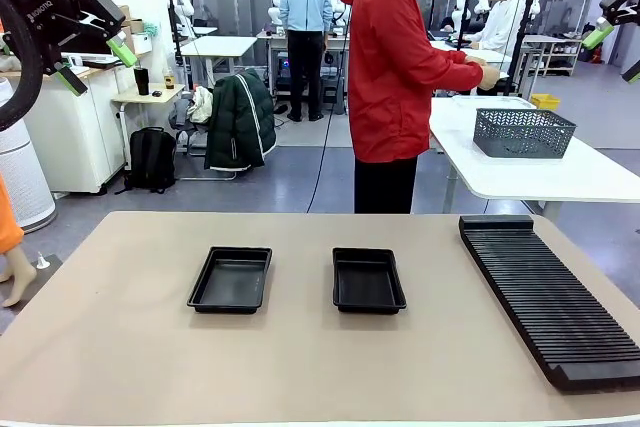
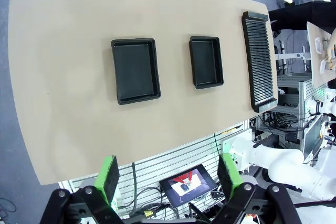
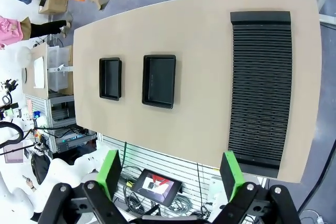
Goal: Inspect and transfer BCBs to ESD trays.
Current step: Pick up the Blank PCB from the PCB Rack and place it in the left ESD tray.
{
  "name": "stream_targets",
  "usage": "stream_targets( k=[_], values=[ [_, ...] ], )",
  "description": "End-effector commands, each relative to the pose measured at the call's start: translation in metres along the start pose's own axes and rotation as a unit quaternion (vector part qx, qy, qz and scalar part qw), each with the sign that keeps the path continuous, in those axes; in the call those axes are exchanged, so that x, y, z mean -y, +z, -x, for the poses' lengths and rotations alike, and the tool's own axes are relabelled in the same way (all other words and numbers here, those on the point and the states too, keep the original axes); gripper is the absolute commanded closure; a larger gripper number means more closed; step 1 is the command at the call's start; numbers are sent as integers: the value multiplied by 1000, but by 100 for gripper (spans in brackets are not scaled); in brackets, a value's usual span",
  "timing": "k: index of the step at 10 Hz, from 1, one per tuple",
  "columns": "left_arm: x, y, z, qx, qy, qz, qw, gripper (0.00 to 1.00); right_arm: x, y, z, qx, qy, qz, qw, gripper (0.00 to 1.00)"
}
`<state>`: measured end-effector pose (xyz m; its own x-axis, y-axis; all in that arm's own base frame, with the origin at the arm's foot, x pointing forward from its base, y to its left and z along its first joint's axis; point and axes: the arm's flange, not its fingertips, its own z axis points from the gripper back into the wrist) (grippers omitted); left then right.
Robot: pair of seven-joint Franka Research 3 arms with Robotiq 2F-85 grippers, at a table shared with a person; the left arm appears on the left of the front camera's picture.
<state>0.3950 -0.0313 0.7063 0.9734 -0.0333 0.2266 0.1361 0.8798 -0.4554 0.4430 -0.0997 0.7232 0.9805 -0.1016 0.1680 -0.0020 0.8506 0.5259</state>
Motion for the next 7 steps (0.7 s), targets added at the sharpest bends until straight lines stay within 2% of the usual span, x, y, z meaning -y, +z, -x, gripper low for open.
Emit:
stream_targets(
  k=[1, 7],
  values=[
    [-1, 1, 2, 1, -1, 4, 1000, 0, 4, 5, 3, -3, -10, -2, 1000, 0],
    [-1, 1, 2, 1, -1, 4, 1000, 0, 5, 6, 8, -11, -17, -16, 1000, 0]
  ],
)
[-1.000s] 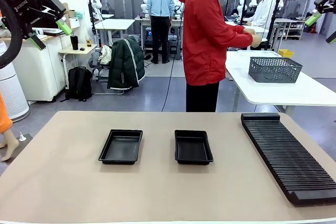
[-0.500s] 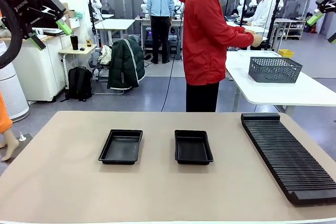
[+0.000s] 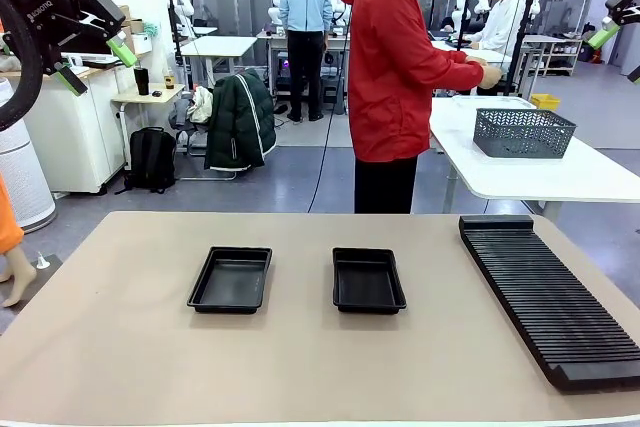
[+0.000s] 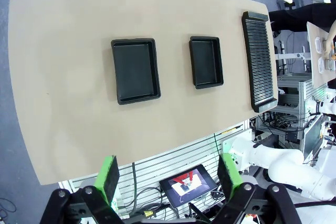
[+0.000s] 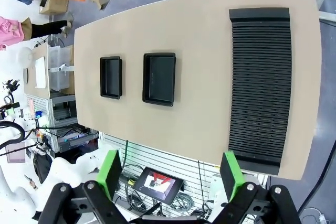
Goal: Inspect and transfer BCBs to ESD trays.
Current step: Pick up the Blank PCB from the PCB Rack and place it in the left ESD tray.
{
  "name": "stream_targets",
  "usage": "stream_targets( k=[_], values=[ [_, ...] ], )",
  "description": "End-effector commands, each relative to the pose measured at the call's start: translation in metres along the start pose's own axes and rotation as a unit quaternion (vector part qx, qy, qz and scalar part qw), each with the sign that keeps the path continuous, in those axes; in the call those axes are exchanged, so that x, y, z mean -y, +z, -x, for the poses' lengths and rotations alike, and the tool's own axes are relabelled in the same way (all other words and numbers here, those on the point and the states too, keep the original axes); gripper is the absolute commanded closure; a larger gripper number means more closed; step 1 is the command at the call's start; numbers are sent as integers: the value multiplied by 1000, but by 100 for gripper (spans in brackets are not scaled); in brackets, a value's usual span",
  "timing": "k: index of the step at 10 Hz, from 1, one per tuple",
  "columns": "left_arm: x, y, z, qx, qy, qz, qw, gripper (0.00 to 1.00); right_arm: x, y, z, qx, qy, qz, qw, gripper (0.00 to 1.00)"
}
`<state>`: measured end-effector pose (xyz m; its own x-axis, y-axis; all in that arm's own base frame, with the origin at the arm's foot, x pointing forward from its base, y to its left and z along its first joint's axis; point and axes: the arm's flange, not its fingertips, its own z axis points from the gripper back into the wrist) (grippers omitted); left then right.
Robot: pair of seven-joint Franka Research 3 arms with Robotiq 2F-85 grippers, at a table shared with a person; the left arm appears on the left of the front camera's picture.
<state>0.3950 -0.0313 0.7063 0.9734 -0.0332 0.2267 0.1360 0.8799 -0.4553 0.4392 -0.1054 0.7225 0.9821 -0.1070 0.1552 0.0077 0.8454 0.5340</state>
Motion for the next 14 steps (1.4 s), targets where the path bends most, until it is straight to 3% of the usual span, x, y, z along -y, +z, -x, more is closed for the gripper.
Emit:
stream_targets(
  k=[1, 6, 14],
  values=[
    [-1, 1, 2, 1, -1, 4, 1000, 0, -1, 3, 7, -8, -14, -13, 1000, 0],
    [-1, 1, 2, 1, -1, 4, 1000, 0, 3, 12, 22, -38, -41, -1, 998, 0],
    [-1, 1, 2, 1, -1, 4, 1000, 0, 4, 6, 20, -44, -26, -7, 999, 0]
  ],
)
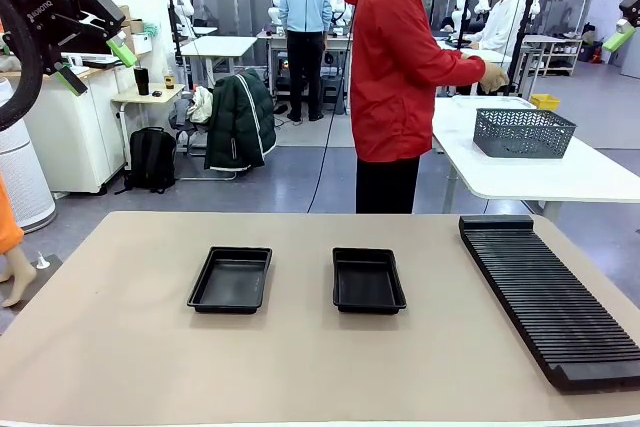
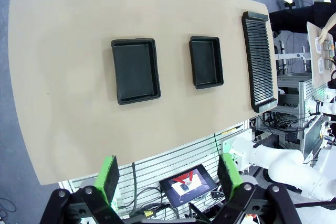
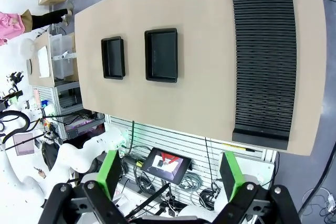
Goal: Inspect and transfer BCBs to ESD trays.
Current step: Pick up the Blank PCB from the PCB Rack and place it in the left ESD tray.
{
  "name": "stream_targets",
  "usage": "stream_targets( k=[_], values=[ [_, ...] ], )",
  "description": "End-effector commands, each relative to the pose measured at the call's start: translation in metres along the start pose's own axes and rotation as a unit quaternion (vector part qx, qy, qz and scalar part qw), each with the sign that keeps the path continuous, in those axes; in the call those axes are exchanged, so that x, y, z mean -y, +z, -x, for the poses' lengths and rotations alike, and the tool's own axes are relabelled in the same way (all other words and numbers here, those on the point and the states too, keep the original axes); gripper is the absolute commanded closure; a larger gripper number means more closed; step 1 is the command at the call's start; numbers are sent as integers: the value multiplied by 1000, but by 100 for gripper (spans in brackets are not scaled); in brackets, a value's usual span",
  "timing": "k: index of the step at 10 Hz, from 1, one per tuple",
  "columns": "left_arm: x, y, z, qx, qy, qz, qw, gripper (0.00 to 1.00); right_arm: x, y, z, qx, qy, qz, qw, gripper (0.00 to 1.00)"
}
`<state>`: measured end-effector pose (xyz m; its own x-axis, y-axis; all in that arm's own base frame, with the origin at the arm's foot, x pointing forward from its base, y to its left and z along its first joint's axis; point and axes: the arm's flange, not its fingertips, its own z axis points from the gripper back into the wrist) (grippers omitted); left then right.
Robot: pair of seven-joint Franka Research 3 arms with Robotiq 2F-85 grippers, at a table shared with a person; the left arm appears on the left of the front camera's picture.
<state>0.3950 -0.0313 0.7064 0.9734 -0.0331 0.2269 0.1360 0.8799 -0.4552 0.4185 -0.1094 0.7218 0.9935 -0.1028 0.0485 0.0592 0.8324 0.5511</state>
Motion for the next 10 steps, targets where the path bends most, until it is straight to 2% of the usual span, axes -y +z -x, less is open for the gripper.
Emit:
stream_targets(
  k=[1, 7, 10],
  values=[
    [-1, 1, 2, 1, -1, 4, 1000, 0, 0, 1, 0, 2, 1, 0, 1000, 0],
    [-1, 1, 2, 1, -1, 4, 1000, 0, 0, 0, 0, 0, 0, 0, 1000, 0],
    [-1, 1, 2, 1, -1, 4, 1000, 0, -5, 11, -5, 19, 5, -18, 1000, 0]
  ],
)
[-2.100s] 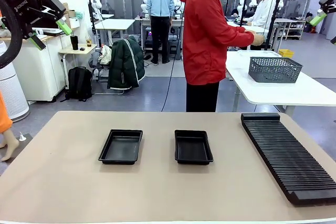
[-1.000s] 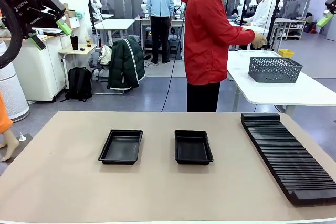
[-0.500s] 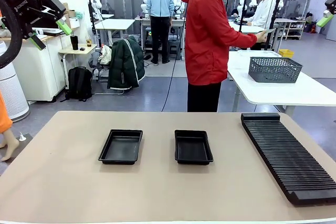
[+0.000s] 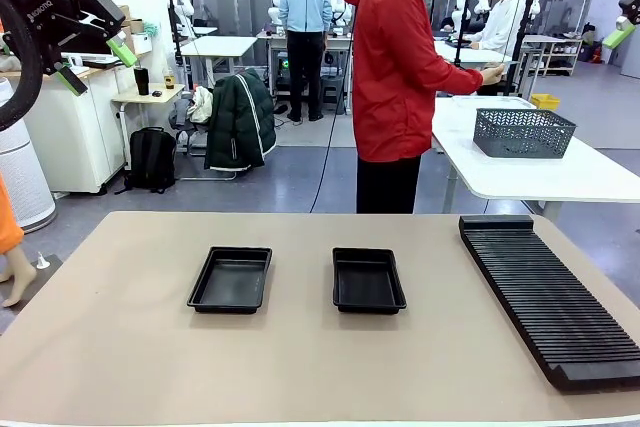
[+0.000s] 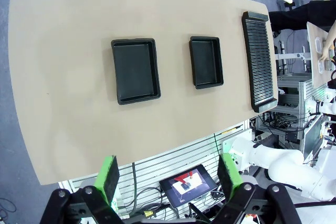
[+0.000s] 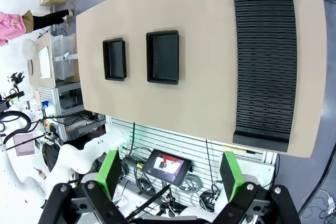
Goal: Inspect and transfer BCBs to ESD trays.
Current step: Pick up the Blank PCB from the PCB Rack and place it in the left ESD tray.
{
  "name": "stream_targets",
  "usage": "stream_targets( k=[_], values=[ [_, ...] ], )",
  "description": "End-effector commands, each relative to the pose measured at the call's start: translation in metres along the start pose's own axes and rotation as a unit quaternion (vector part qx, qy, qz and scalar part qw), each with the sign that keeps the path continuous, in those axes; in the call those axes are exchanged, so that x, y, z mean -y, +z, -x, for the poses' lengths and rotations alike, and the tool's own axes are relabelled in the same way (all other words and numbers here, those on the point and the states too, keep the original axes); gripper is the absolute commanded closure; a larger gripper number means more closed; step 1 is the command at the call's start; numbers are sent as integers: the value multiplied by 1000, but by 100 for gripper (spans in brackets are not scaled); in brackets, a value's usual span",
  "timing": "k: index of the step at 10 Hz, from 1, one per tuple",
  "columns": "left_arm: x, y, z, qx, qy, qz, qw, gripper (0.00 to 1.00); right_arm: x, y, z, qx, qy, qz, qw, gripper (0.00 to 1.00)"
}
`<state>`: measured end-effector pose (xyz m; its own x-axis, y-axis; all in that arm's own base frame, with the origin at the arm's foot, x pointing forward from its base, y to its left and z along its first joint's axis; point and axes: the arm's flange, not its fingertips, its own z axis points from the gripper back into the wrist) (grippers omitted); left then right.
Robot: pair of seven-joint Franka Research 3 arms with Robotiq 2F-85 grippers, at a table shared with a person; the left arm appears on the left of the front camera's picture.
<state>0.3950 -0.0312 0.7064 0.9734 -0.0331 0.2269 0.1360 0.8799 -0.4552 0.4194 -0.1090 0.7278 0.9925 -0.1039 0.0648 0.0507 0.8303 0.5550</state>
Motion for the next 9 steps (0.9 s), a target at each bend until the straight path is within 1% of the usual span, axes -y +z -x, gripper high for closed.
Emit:
stream_targets(
  k=[1, 4, 5, 8, 9],
  values=[
    [-1, 1, 2, 1, -1, 4, 1000, 0, -3, 8, -3, 15, 4, -19, 1000, 0],
    [0, 0, 0, 0, 0, 0, 1000, 0, -2, 11, 0, 26, 2, -31, 999, 0],
    [0, 2, 0, 13, -1, -3, 1000, 0, 0, 11, 0, 25, -2, -32, 999, 0],
    [2, 4, 0, 22, -6, -4, 1000, 0, -1, 18, 3, 47, 1, -48, 998, 0],
    [2, 4, 0, 27, -7, -5, 1000, 0, 0, 18, 3, 49, 0, -44, 998, 0]
  ],
)
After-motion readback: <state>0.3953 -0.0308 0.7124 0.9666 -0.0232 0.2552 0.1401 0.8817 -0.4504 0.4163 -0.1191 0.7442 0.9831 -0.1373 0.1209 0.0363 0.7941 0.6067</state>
